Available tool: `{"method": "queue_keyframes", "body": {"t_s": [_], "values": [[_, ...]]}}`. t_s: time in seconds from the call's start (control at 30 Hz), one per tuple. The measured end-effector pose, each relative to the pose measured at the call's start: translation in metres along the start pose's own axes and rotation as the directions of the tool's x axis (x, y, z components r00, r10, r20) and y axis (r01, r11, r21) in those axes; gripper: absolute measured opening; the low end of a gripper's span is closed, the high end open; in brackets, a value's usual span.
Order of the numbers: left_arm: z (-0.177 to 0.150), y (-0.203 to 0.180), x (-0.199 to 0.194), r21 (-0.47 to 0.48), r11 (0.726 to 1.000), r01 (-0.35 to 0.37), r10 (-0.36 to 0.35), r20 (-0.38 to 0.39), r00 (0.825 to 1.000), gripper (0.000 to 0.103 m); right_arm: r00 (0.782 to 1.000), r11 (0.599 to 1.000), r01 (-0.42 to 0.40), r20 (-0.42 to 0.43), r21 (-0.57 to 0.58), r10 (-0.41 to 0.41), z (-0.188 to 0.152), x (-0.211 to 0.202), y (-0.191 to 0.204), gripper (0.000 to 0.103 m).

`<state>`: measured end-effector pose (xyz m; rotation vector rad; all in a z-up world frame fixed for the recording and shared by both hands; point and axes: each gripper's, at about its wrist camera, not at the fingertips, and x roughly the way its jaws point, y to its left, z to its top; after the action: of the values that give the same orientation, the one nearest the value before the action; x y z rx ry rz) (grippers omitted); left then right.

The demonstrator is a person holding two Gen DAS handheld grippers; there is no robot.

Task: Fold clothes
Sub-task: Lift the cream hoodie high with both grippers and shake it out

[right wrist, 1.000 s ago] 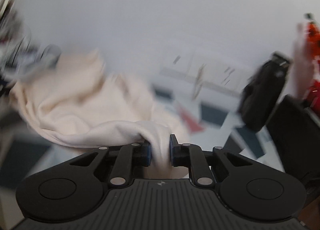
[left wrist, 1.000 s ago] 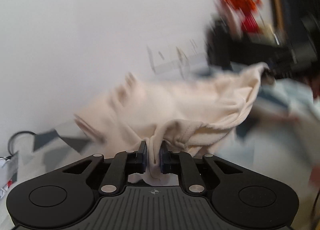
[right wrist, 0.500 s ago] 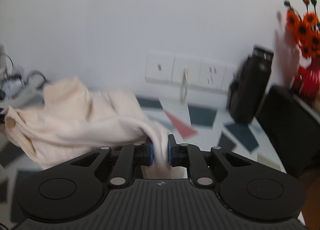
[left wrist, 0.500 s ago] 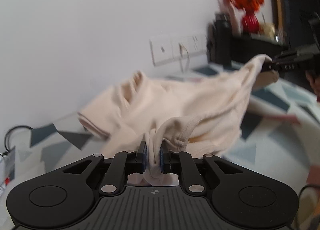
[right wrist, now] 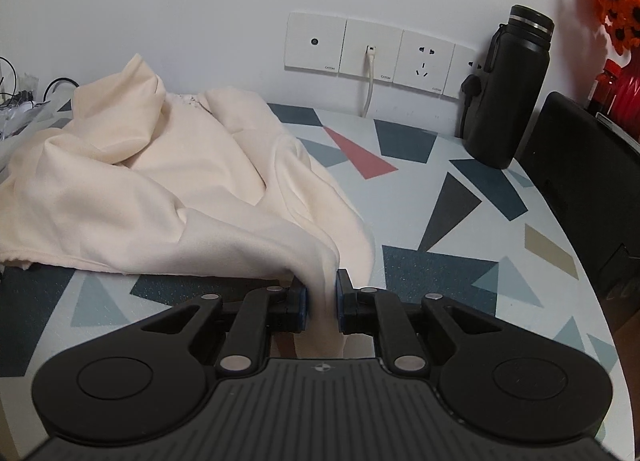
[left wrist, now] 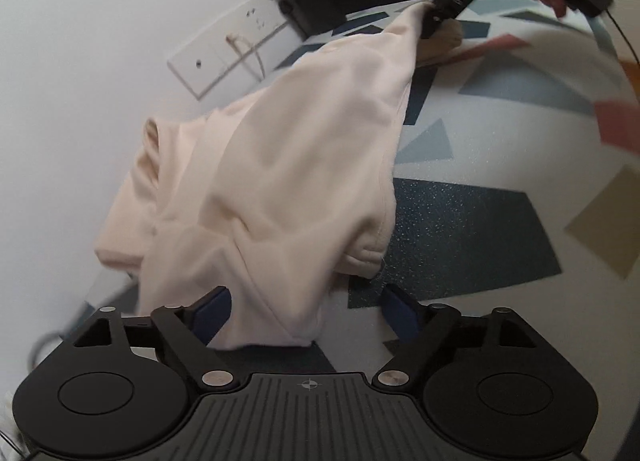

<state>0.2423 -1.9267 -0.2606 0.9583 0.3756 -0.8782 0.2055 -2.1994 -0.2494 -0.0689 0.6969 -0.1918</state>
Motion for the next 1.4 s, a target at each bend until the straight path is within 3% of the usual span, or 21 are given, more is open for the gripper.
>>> {"method": "queue_keyframes", "body": {"t_s": [0.2, 0.27, 0.3, 0.33, 0.47, 0.57, 0.67, 0.73, 0.8, 0.9, 0.97, 1.13, 1.23, 1.3, 1.4], "values": [[0.004, -0.006, 0.013, 0.092, 0.985, -0.147, 0.145, 0.022, 0.989, 0.08, 1.0, 1.0, -0.007, -0.017, -0.019, 0.006, -0.004, 0.005, 0.0, 0.014], [0.004, -0.004, 0.018, 0.11, 0.979, -0.171, 0.17, 0.018, 0.985, 0.062, 1.0, 1.0, -0.009, -0.021, -0.013, 0.008, -0.003, 0.006, -0.001, 0.014], [0.005, 0.0, 0.02, 0.096, 0.983, -0.155, 0.156, 0.005, 0.988, 0.027, 1.0, 1.0, -0.009, -0.022, -0.007, 0.009, -0.002, 0.006, -0.002, 0.014], [0.006, 0.004, 0.021, 0.082, 0.987, -0.14, 0.141, -0.007, 0.99, 0.01, 1.0, 1.0, -0.011, -0.022, -0.003, 0.011, -0.001, 0.006, -0.002, 0.014], [0.016, 0.03, -0.008, -0.024, 0.982, -0.188, 0.189, 0.092, 0.978, 0.009, 1.0, 1.0, -0.018, 0.009, 0.012, 0.018, 0.009, -0.004, -0.005, 0.014], [0.036, 0.068, -0.047, -0.209, 0.947, -0.243, 0.282, 0.183, 0.942, 0.009, 0.995, 0.998, -0.025, 0.093, 0.053, 0.02, 0.03, -0.028, -0.012, 0.014], [0.058, 0.118, -0.091, -0.432, 0.873, -0.226, 0.362, 0.264, 0.894, 0.009, 0.978, 0.995, -0.047, 0.208, 0.085, 0.029, 0.061, -0.059, -0.017, 0.013], [0.069, 0.144, -0.119, -0.537, 0.817, -0.211, 0.426, 0.315, 0.848, 0.008, 0.954, 0.993, -0.064, 0.299, 0.096, 0.033, 0.086, -0.084, -0.018, 0.013], [0.08, 0.168, -0.148, -0.629, 0.755, -0.185, 0.492, 0.356, 0.794, 0.008, 0.917, 0.991, -0.083, 0.398, 0.108, 0.033, 0.111, -0.113, -0.017, 0.013], [0.093, 0.199, -0.193, -0.729, 0.674, -0.118, 0.57, 0.413, 0.71, 0.008, 0.844, 0.983, -0.123, 0.536, 0.139, 0.029, 0.149, -0.158, -0.018, 0.012], [0.1, 0.215, -0.22, -0.761, 0.644, -0.083, 0.606, 0.44, 0.663, 0.008, 0.793, 0.977, -0.152, 0.609, 0.151, 0.029, 0.172, -0.187, -0.018, 0.012], [0.109, 0.232, -0.287, -0.781, 0.62, -0.079, 0.69, 0.495, 0.528, 0.008, 0.664, 0.973, -0.196, 0.746, 0.118, 0.043, 0.218, -0.262, -0.012, 0.012], [0.111, 0.233, -0.324, -0.777, 0.622, -0.098, 0.721, 0.52, 0.459, 0.009, 0.605, 0.98, -0.191, 0.793, 0.062, 0.067, 0.232, -0.303, -0.007, 0.012], [0.109, 0.23, -0.349, -0.766, 0.637, -0.084, 0.716, 0.548, 0.432, 0.009, 0.577, 0.981, -0.189, 0.812, 0.031, 0.086, 0.236, -0.33, -0.005, 0.012], [0.109, 0.221, -0.388, -0.73, 0.679, -0.08, 0.685, 0.591, 0.426, 0.009, 0.553, 0.984, -0.178, 0.828, 0.008, 0.093, 0.228, -0.363, -0.003, 0.012]]}}
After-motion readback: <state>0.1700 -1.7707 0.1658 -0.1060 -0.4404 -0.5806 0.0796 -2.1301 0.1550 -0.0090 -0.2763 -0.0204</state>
